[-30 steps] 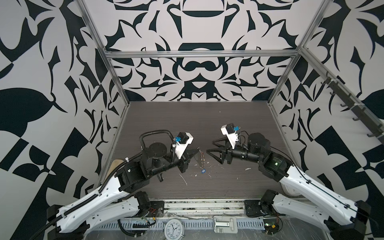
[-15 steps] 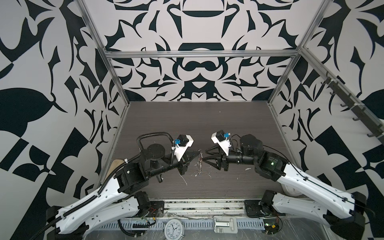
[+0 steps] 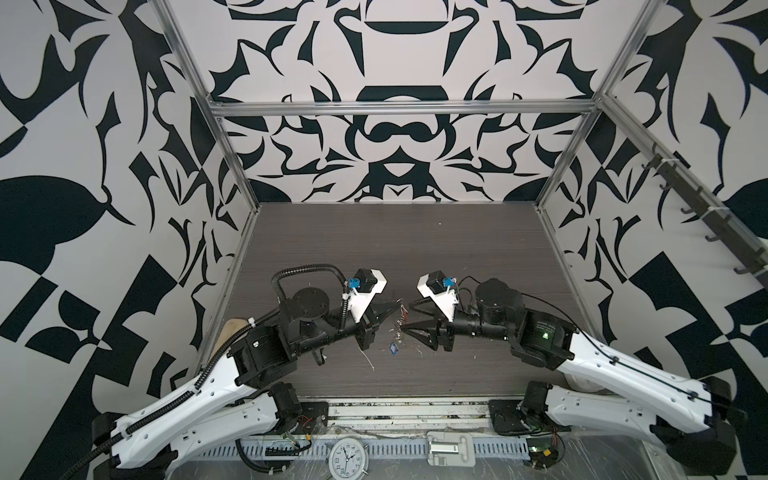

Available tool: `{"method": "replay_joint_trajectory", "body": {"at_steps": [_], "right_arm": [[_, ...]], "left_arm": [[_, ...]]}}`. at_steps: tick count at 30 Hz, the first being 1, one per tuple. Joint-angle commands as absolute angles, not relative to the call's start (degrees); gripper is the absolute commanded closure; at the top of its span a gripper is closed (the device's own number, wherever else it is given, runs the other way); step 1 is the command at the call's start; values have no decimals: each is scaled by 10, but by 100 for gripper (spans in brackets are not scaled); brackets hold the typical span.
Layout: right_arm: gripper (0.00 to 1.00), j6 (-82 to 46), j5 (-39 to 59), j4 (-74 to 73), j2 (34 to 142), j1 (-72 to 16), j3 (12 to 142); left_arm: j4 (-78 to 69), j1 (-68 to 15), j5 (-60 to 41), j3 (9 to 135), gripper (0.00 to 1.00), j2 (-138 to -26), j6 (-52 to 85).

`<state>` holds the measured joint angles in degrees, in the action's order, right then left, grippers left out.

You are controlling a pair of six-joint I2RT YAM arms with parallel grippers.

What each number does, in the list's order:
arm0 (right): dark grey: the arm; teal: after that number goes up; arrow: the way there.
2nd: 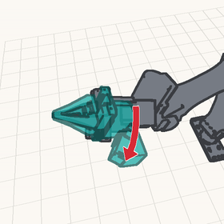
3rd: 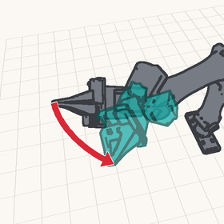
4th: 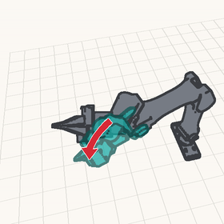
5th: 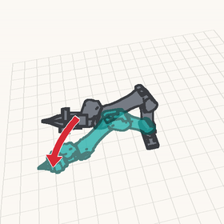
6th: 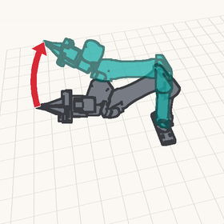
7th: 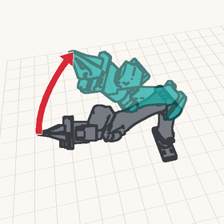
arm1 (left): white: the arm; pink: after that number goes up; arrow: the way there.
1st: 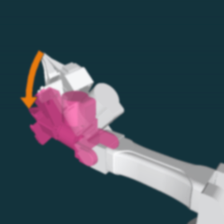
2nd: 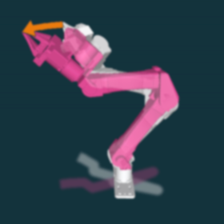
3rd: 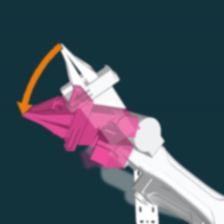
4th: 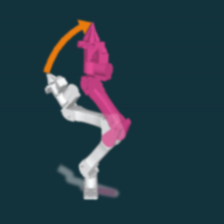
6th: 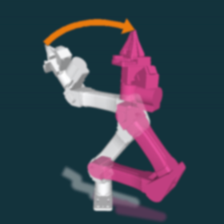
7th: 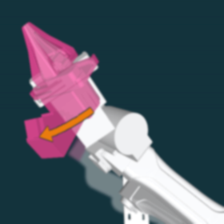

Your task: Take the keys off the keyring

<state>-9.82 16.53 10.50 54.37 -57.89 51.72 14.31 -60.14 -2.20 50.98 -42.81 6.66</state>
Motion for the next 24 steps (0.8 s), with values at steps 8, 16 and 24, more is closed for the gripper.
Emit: {"method": "replay_joint_trajectory", "body": {"at_steps": [8, 16, 24], "right_arm": [[48, -78, 139, 92, 544, -580, 562], [41, -78, 124, 71, 503, -580, 546], [46, -86, 104, 75, 509, -580, 545]], "left_arm": [[121, -602, -41, 510, 100, -423, 73], [120, -602, -39, 506, 100, -417, 72], [112, -602, -38, 505, 100, -417, 77]]}}
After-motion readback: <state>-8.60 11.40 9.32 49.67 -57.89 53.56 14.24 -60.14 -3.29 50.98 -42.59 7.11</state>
